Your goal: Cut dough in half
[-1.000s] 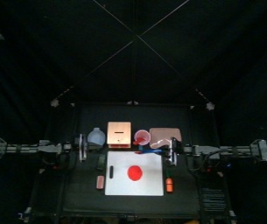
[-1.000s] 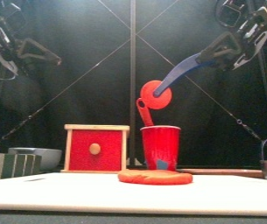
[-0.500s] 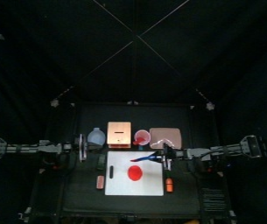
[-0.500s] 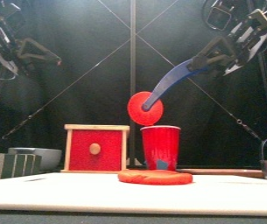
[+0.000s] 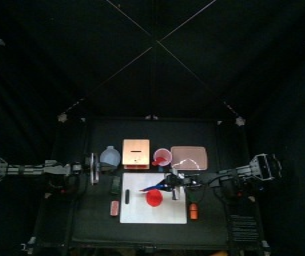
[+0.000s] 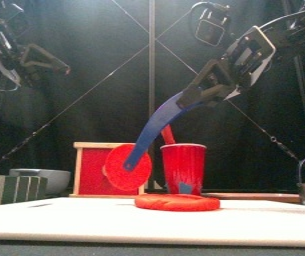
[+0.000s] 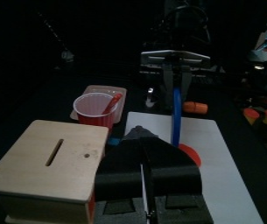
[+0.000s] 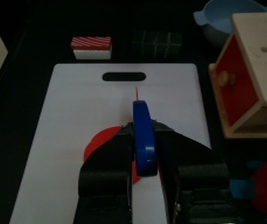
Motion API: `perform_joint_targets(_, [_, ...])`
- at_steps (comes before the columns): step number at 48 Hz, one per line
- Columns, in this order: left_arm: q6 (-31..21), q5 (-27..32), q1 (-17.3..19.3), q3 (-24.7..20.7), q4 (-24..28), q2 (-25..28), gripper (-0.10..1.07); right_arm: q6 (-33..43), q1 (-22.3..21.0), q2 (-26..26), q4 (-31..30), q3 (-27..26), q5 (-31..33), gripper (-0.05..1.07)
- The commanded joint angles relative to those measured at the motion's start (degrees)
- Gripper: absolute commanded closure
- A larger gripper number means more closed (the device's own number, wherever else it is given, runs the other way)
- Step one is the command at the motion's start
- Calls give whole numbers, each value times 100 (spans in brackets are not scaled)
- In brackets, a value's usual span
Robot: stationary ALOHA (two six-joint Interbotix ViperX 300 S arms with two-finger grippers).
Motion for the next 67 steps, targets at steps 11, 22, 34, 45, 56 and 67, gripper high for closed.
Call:
perform_joint_targets(11, [-9, -53, 26, -97, -9, 26, 93, 9, 158, 316, 18, -396, -316, 66])
perform_joint_targets(22, [-26, -53, 18, -105, -9, 26, 93, 9, 193, 343, 132, -439, -325, 66])
perform_joint_targets(34, [-35, -53, 18, -97, -9, 26, 93, 18, 281, 378, 527, -431, -334, 66])
perform_joint_targets(45, [-35, -53, 18, -97, -9, 26, 93, 18, 308, 439, 967, -457, -334, 66])
perform_joint_targets(56, [-35, -53, 18, -88, -9, 26, 93, 9, 290, 633, 976, -527, -334, 66])
perform_joint_targets(67, [-35, -35, 18, -88, -9, 26, 93, 0, 308, 765, 914, -501, -264, 66])
